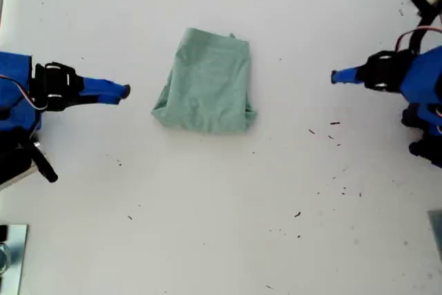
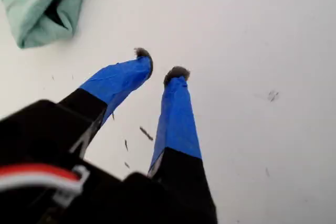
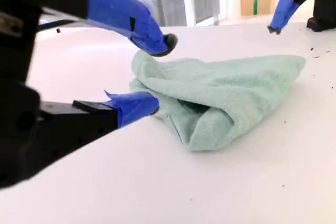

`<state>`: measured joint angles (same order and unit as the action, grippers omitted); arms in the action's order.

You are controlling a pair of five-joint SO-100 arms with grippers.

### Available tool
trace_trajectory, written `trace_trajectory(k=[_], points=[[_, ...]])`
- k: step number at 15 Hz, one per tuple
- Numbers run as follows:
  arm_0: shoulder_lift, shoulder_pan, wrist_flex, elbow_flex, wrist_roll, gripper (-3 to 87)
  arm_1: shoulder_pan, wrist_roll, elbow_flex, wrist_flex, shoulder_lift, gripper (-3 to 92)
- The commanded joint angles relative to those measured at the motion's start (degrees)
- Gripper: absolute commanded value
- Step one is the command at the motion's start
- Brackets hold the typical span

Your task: Fold t shirt

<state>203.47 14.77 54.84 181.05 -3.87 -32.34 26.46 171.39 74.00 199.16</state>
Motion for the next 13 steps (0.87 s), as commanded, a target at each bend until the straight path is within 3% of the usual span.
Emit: trace_trajectory(k=[1, 2, 4, 6, 13], points=[[2.9, -4.92, 0.7, 5.01, 3.43, 12.3, 0.7, -10.46, 7.03, 1.49, 0.35, 7.4], [2.99, -6.94, 2.46, 4.92, 1.05, 12.6, 2.81, -6.94, 6.59, 2.46, 1.32, 7.4], [2.99, -9.76, 4.48, 4.57, -0.62, 12.6, 4.13, -15.47, 6.94, 1.76, 1.58, 7.6], [2.99, -10.11, 4.48, 4.57, -0.62, 12.6, 3.25, 13.18, 6.86, 2.02, 1.58, 8.5], [2.99, -10.02, 4.48, 4.57, -0.62, 12.6, 3.52, 14.15, 6.86, 2.11, 1.58, 7.5]])
